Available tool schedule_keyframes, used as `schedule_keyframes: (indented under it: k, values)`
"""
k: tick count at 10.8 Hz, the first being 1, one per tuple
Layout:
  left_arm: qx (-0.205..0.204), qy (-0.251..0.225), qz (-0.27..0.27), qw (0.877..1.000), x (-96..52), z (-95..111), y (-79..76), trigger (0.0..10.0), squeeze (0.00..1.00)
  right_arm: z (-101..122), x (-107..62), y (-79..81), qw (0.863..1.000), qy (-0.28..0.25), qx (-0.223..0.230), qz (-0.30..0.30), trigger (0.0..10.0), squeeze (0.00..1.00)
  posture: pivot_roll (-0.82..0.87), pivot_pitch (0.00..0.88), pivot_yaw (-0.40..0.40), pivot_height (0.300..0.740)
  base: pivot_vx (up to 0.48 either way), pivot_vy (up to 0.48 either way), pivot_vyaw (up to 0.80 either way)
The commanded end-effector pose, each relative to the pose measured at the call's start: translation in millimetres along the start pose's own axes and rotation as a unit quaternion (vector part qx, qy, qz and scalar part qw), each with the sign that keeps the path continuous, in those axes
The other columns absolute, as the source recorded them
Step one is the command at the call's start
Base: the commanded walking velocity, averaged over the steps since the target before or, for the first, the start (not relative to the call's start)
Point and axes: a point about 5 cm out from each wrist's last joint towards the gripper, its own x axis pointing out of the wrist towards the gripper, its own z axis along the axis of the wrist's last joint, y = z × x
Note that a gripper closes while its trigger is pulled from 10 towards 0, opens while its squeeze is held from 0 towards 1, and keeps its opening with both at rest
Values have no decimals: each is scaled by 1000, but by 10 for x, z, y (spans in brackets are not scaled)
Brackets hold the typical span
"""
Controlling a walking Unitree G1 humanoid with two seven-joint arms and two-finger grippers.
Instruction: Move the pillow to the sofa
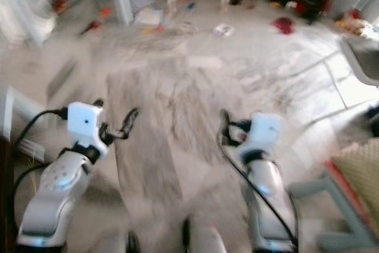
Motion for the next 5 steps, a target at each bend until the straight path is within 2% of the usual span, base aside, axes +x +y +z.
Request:
schedule_keyframes:
  k: [1,3,5]
  values:
    - [2,5,-9,1000,46,-50,-56,10000,0,-83,10,-118,1000,13,-10,-20,10000,0,-19,95,-23,740,0,0,0]
    - [14,5,-4,1000,92,-98,-26,10000,0,-136,25,-176,999,10,-19,-28,10000,0,-20,46,-18,740,0,0,0]
    - [-7,-10,-4,1000,195,12,-22,10000,0,-126,97,-170,1000,1,-24,-19,10000,0,-15,32,-27,740,0,0,0]
